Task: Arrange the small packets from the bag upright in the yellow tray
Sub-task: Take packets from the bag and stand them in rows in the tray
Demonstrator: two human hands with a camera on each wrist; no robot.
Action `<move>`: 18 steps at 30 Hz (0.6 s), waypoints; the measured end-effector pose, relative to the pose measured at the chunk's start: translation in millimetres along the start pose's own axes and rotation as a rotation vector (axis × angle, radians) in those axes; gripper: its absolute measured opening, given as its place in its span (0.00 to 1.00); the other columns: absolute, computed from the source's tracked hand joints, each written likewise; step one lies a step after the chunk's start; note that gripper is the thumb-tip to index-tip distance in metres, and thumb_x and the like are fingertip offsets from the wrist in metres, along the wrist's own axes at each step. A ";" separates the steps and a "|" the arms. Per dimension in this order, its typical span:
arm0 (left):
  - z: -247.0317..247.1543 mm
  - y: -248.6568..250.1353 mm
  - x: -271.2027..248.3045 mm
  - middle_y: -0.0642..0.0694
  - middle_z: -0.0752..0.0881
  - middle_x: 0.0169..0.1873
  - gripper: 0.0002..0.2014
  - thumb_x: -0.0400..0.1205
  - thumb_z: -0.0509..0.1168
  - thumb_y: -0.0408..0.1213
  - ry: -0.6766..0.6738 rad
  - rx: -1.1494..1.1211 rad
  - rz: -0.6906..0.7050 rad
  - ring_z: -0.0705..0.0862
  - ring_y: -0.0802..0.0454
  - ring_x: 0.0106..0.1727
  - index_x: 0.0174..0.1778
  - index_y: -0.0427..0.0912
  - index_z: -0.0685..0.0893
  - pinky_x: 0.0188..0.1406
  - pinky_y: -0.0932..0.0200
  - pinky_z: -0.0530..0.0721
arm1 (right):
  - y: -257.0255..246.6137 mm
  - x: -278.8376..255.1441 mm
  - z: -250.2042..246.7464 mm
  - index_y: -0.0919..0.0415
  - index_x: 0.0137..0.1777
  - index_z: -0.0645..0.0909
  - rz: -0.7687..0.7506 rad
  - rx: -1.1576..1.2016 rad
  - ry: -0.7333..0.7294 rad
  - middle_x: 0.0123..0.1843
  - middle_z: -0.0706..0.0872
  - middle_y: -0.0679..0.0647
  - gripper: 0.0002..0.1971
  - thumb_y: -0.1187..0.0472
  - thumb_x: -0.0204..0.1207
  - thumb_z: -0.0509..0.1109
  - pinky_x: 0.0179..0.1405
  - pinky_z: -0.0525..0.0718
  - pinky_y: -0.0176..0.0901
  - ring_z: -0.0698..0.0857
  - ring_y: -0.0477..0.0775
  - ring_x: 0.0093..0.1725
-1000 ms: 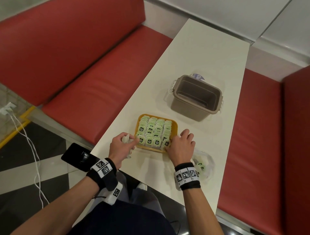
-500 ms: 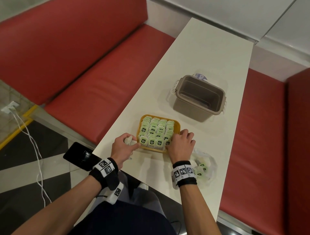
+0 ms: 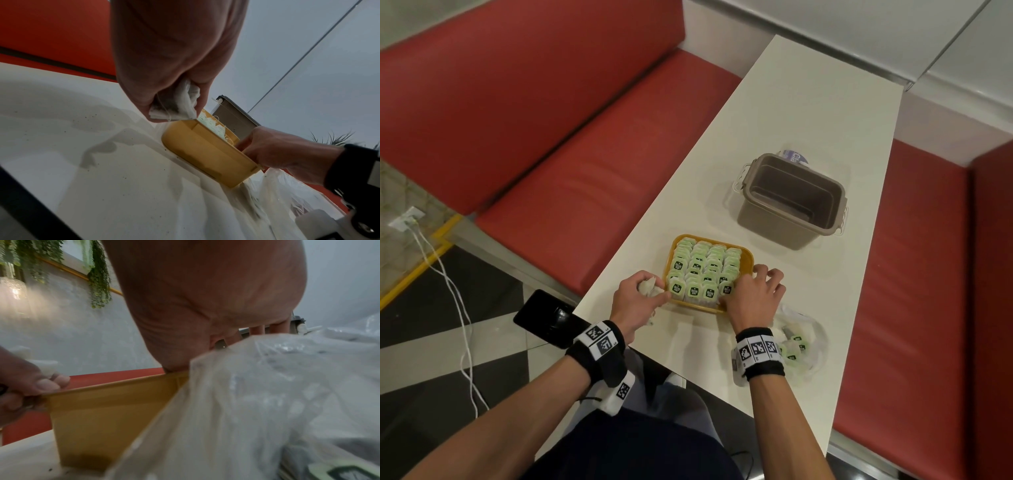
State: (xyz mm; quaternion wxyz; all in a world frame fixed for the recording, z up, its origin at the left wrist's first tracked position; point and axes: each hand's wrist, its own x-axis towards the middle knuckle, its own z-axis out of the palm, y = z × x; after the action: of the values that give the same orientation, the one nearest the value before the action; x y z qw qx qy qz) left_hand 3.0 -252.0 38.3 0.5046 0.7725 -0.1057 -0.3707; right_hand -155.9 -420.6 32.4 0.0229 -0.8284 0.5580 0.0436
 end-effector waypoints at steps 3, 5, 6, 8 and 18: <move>0.7 1.2 -0.4 0.39 0.91 0.46 0.13 0.75 0.86 0.32 -0.002 -0.007 0.003 0.86 0.45 0.39 0.42 0.52 0.90 0.33 0.50 0.88 | 0.4 -1.0 -2.2 0.53 0.43 0.91 -0.011 0.018 -0.004 0.73 0.84 0.56 0.19 0.41 0.65 0.90 0.68 0.74 0.64 0.72 0.68 0.74; 0.2 2.3 -1.2 0.39 0.91 0.46 0.13 0.75 0.87 0.33 0.003 -0.005 -0.004 0.86 0.45 0.39 0.42 0.53 0.90 0.33 0.50 0.88 | -0.3 -2.0 -3.0 0.54 0.42 0.91 -0.015 0.022 0.019 0.73 0.85 0.56 0.19 0.41 0.65 0.91 0.67 0.75 0.64 0.72 0.69 0.74; -0.4 2.9 -1.8 0.40 0.91 0.46 0.13 0.75 0.87 0.34 0.002 -0.005 -0.004 0.86 0.45 0.39 0.42 0.53 0.90 0.33 0.50 0.88 | -0.3 -3.1 -3.6 0.55 0.43 0.91 -0.022 0.032 0.020 0.73 0.84 0.57 0.20 0.40 0.65 0.91 0.68 0.75 0.65 0.72 0.69 0.74; -2.0 5.2 -4.2 0.39 0.92 0.45 0.13 0.74 0.87 0.35 -0.004 -0.026 -0.010 0.86 0.46 0.38 0.43 0.52 0.90 0.33 0.50 0.88 | 1.2 -3.7 -6.1 0.54 0.46 0.92 -0.035 0.048 0.013 0.75 0.83 0.56 0.22 0.37 0.65 0.90 0.69 0.75 0.65 0.71 0.69 0.76; -5.4 47.9 -21.4 0.37 0.84 0.46 0.11 0.86 0.75 0.40 -0.291 -0.692 -0.204 0.84 0.46 0.40 0.59 0.39 0.84 0.30 0.58 0.78 | 7.2 -13.5 -58.4 0.44 0.61 0.91 -0.218 0.654 0.099 0.65 0.88 0.45 0.14 0.43 0.79 0.83 0.64 0.84 0.52 0.83 0.53 0.66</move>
State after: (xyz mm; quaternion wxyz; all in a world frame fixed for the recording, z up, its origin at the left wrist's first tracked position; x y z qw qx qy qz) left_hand 1.7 -259.2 90.6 0.6756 0.5025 0.0327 -0.5384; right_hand -164.9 -415.9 91.9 0.2648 -0.8330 0.4510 -0.1804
